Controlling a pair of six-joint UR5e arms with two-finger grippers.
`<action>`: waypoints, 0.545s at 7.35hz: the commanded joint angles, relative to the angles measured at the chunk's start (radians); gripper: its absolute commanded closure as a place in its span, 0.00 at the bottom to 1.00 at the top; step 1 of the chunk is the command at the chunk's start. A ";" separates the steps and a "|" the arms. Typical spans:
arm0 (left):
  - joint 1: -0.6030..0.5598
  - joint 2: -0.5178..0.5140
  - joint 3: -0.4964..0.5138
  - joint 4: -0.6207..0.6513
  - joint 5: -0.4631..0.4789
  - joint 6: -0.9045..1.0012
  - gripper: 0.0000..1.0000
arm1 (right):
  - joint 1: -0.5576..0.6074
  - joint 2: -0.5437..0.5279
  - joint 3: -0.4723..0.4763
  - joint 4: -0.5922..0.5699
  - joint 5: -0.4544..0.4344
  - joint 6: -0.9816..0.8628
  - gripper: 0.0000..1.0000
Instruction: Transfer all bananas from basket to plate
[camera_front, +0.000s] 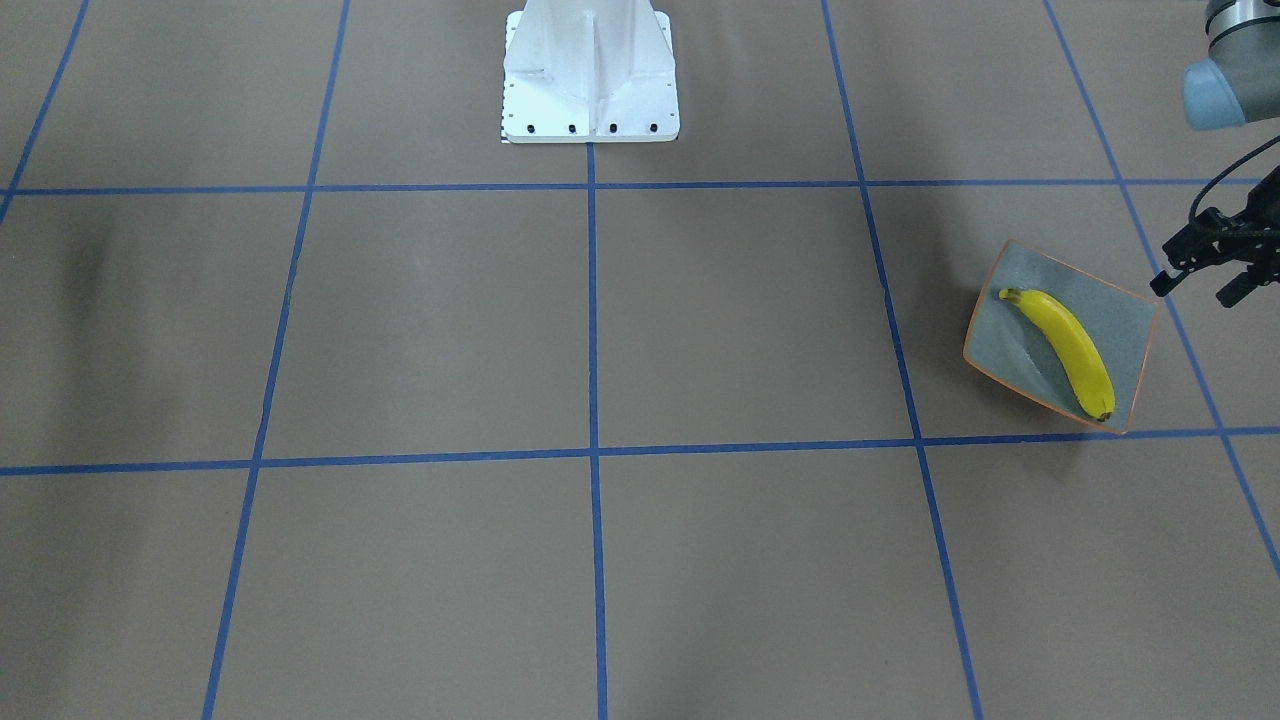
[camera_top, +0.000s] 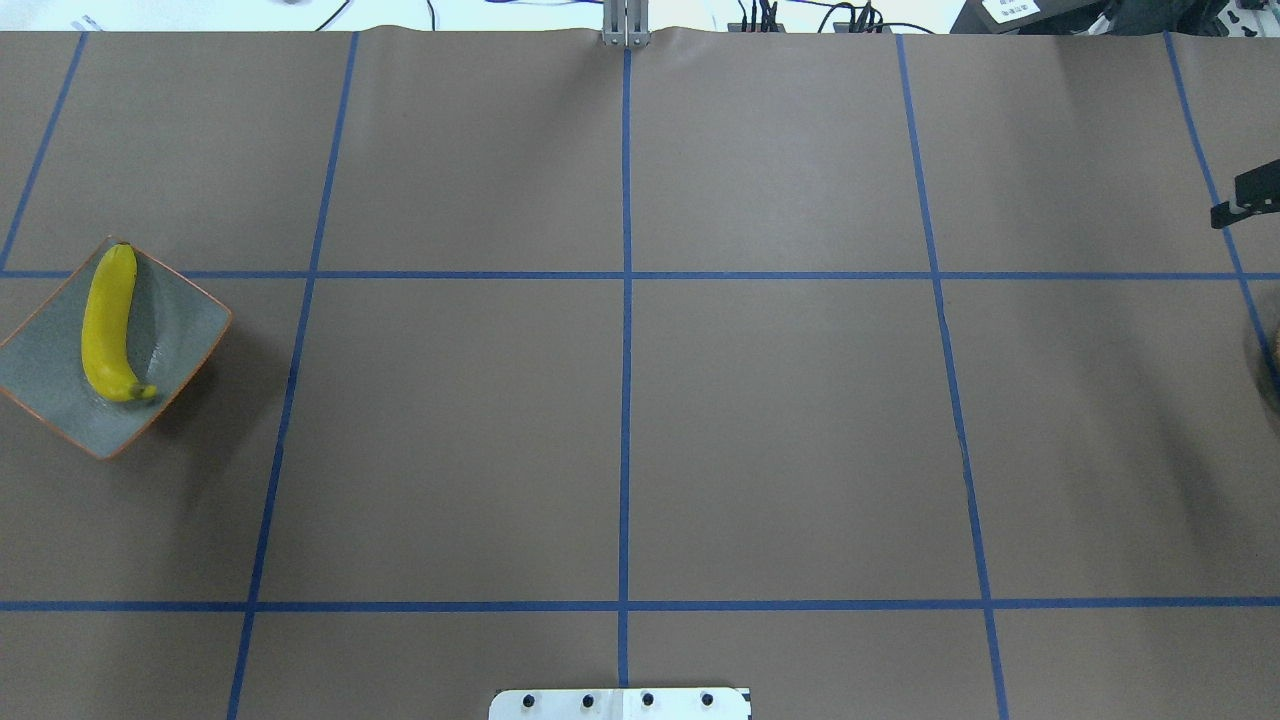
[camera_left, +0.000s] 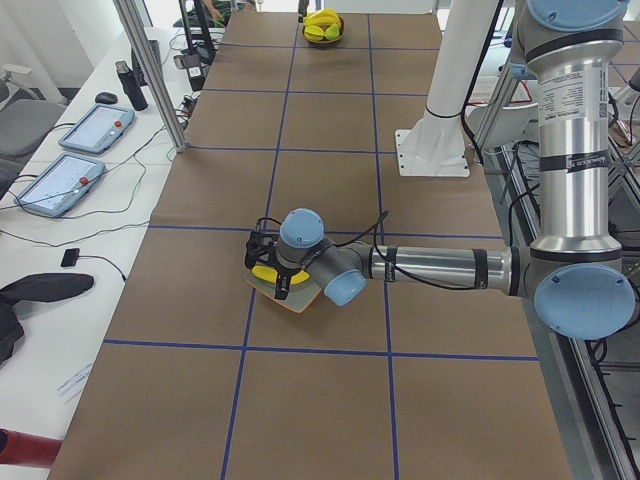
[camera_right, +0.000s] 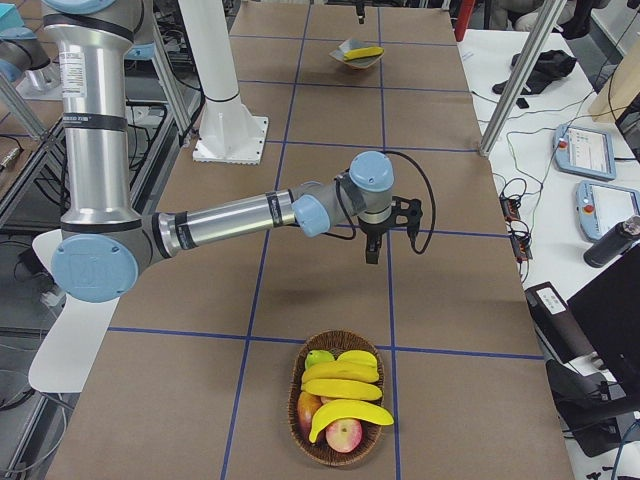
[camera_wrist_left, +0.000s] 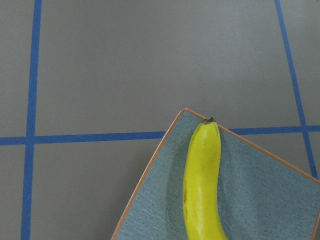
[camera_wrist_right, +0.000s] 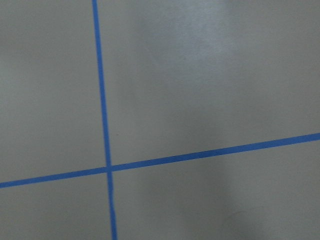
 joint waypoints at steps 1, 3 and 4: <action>-0.003 0.003 -0.009 0.000 0.001 -0.008 0.00 | 0.018 -0.072 -0.014 -0.012 -0.098 -0.111 0.00; -0.003 0.017 -0.016 -0.003 0.004 -0.008 0.00 | 0.023 -0.103 -0.046 -0.014 -0.191 -0.184 0.01; -0.001 0.020 -0.019 -0.003 0.004 -0.009 0.00 | 0.016 -0.098 -0.085 -0.035 -0.251 -0.222 0.02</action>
